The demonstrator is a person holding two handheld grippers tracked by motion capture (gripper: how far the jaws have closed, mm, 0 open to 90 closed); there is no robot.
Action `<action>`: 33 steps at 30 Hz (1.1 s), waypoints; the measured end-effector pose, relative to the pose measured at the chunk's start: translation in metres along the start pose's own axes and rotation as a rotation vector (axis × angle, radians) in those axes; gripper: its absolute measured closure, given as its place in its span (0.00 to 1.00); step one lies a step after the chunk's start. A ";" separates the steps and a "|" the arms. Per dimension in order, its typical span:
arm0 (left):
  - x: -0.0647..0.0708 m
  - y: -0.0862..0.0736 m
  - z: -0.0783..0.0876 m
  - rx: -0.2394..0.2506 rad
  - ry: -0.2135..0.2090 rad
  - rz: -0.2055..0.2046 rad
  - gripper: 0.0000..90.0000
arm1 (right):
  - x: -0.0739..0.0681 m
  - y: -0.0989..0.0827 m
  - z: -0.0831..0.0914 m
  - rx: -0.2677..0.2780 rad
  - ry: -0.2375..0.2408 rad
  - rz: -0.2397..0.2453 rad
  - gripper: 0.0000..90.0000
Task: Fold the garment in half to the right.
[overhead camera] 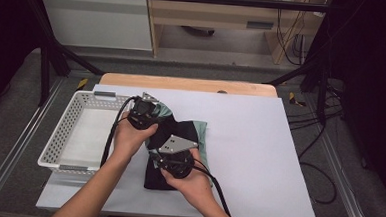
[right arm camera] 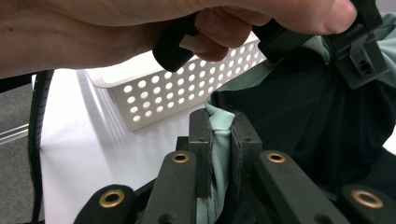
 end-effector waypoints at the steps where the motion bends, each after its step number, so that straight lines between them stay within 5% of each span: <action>1: 0.000 0.000 -0.001 0.001 0.001 -0.001 0.86 | 0.000 -0.001 0.000 -0.003 -0.001 -0.001 0.91; 16: 0.009 0.011 0.009 0.057 0.036 -0.001 0.89 | 0.010 -0.003 0.015 0.008 -0.021 -0.008 0.91; 21: 0.016 0.013 -0.002 0.038 0.013 0.001 0.88 | 0.015 -0.011 0.016 -0.005 -0.030 -0.016 0.91; 33: 0.025 0.016 -0.006 0.075 -0.043 0.033 0.80 | 0.021 -0.025 0.025 -0.036 -0.049 -0.005 0.91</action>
Point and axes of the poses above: each handheld gripper's, and its own axes: z roughly backward along the jaws, y roughly out of its top, x roughly to its right, the point moved 5 cm from there along -z, roughly forward along the jaws, and after that the axes turned 15 degrees about -x, right-handed, at the moved point
